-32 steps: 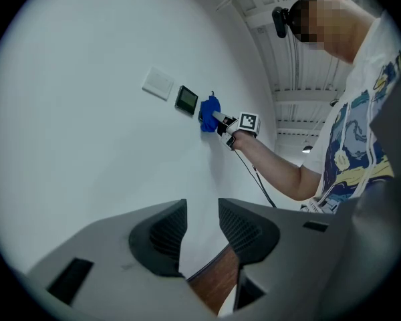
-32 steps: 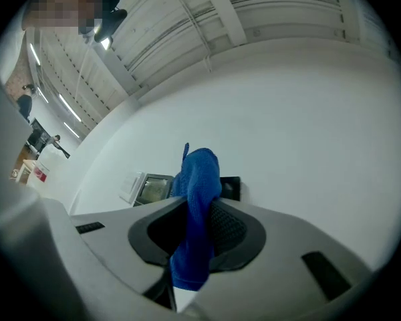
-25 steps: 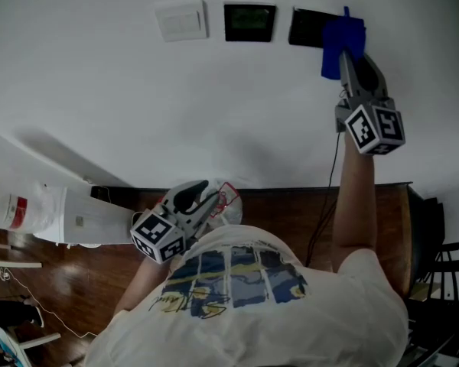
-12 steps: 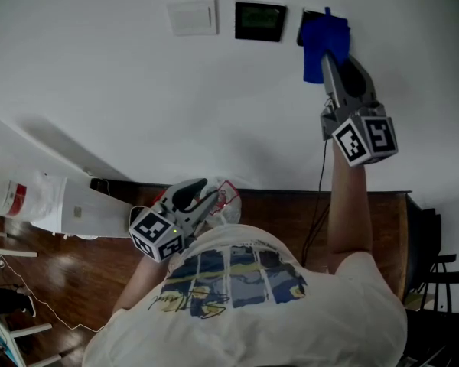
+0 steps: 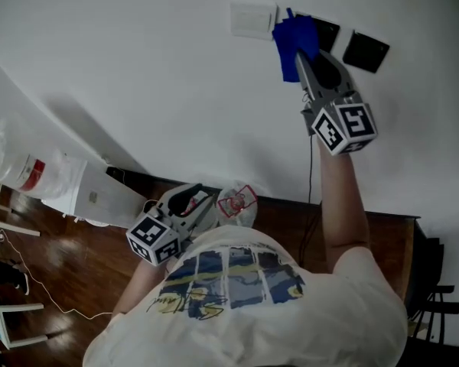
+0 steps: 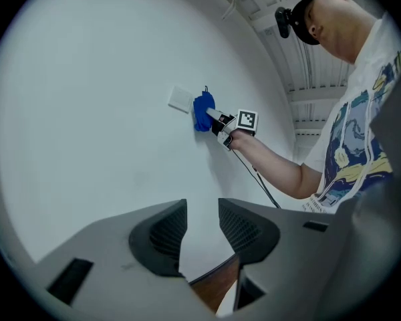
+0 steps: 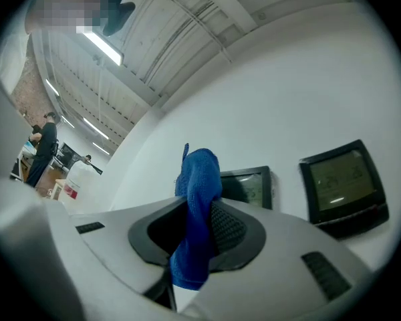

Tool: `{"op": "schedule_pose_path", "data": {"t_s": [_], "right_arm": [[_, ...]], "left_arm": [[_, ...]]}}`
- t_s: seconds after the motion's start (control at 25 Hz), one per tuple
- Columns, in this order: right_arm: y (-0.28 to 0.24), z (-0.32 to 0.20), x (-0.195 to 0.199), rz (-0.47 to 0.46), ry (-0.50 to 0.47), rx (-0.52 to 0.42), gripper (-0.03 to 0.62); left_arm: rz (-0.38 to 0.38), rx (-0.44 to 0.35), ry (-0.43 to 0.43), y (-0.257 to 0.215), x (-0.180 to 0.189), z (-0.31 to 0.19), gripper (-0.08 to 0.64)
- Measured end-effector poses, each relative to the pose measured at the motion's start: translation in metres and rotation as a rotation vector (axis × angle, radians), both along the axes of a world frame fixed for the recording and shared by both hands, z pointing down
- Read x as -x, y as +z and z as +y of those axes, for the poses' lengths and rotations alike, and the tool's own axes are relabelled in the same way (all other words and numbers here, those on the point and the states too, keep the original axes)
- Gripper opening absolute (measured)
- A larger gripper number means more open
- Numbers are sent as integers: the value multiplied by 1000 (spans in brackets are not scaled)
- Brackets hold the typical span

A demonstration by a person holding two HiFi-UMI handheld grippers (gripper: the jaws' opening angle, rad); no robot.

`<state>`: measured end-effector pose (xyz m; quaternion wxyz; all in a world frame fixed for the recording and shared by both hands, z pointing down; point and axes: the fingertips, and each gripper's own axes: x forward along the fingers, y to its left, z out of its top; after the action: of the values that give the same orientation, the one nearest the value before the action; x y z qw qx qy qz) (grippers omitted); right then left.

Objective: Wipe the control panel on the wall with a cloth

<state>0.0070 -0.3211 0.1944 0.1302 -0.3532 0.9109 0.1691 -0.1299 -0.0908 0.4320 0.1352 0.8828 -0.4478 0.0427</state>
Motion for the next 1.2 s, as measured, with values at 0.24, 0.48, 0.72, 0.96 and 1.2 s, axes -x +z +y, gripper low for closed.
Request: {"op": "schedule_pose_path", "data": {"t_s": [0.24, 0.48, 0.72, 0.96, 1.2], "right_arm": [[0, -7, -1, -10, 43, 10, 69], [-5, -9, -60, -11, 157, 6, 69], [-8, -14, -142, -26, 277, 13, 69], [-6, -20, -212, -49, 358, 29, 69], [2, -21, -242, -59, 365, 46, 69]], "left_arm": [[-8, 6, -20, 1, 25, 7, 127], [0, -1, 40, 1, 7, -4, 127], [5, -2, 129, -1, -37, -23, 127], [12, -12, 166, -2, -74, -38, 127], [19, -5, 164, 4, -98, -43, 127]]}}
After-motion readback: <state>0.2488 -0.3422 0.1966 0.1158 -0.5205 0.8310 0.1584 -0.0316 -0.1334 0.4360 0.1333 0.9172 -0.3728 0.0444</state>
